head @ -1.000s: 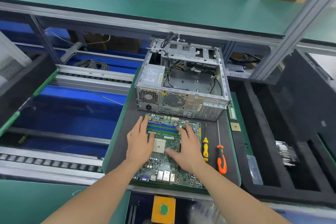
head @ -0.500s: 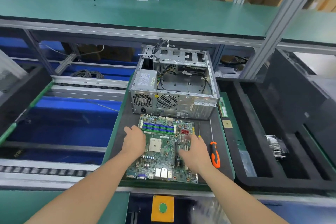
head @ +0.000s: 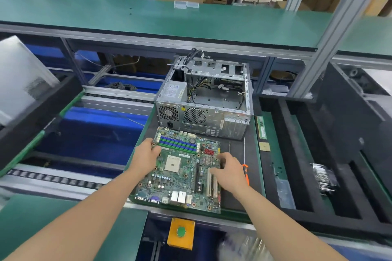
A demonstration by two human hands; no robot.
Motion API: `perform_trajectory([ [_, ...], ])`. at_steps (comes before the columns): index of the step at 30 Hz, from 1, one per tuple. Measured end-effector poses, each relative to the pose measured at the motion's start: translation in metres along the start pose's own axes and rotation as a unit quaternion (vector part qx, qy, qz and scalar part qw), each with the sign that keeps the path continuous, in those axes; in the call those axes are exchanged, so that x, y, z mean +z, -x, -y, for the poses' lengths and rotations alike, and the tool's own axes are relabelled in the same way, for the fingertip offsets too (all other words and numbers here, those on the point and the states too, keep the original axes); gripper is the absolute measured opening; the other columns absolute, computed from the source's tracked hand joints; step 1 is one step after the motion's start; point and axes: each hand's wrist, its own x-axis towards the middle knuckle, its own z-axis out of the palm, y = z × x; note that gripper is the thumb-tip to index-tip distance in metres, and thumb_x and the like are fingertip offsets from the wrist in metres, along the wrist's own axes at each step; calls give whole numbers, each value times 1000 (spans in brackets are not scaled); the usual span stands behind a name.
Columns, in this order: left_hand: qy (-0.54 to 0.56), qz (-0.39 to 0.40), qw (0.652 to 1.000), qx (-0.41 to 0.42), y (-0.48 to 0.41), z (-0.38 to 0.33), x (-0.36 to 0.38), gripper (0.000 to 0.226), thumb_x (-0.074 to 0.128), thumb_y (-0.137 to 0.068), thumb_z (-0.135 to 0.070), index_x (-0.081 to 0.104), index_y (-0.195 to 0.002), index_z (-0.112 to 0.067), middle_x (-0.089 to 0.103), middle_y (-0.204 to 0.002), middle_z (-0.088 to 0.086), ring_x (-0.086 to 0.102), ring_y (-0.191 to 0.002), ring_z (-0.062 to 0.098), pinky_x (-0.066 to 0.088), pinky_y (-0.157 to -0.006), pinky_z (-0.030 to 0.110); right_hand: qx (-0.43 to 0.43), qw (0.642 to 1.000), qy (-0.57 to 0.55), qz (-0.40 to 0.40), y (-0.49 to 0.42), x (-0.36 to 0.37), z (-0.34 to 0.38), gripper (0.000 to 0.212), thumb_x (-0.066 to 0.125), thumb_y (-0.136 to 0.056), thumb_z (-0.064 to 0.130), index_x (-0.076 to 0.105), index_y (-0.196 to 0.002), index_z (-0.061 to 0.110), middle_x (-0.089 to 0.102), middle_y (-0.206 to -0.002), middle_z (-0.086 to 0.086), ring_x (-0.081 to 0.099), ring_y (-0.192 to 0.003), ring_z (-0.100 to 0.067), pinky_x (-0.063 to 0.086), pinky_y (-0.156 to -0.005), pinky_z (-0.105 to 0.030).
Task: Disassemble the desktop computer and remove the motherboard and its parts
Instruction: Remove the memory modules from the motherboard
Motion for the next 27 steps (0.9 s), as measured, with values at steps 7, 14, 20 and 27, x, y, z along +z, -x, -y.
perform_trajectory([
  [7, 55, -27, 998, -22, 16, -9, -16, 25, 47, -102, -19, 64, -117, -9, 67, -79, 4, 46, -51, 14, 34, -45, 29, 26, 977, -209, 24, 4, -19, 2, 83, 82, -83, 40, 33, -150, 28, 51, -137, -2, 59, -101, -13, 45, -75, -29],
  [14, 120, -22, 992, -33, 44, -55, 26, 22, 44, -104, -19, 63, -97, -10, 54, -66, 6, 30, -38, 9, 24, -40, 24, 30, 950, -309, 44, 17, -76, -18, 100, 93, -72, 22, 32, -150, 39, 47, -140, -6, 48, -125, -27, 37, -94, -43],
  [20, 149, 34, 988, -15, 67, -119, 90, 17, 47, -105, -31, 59, -105, -19, 62, -83, -2, 47, -61, 14, 37, -56, 32, 47, 954, -294, -41, 45, -148, -68, 90, 88, -73, 16, 40, -145, 36, 52, -133, -1, 53, -115, -25, 42, -92, -44],
  [27, 165, 163, 973, -7, 68, -203, 150, 44, 46, -102, -44, 55, -137, -18, 62, -122, 1, 57, -110, 24, 47, -90, 41, 48, 964, -219, -142, 56, -245, -87, 83, 86, -70, 17, 44, -139, 40, 62, -118, -5, 62, -105, -27, 54, -91, -50],
])
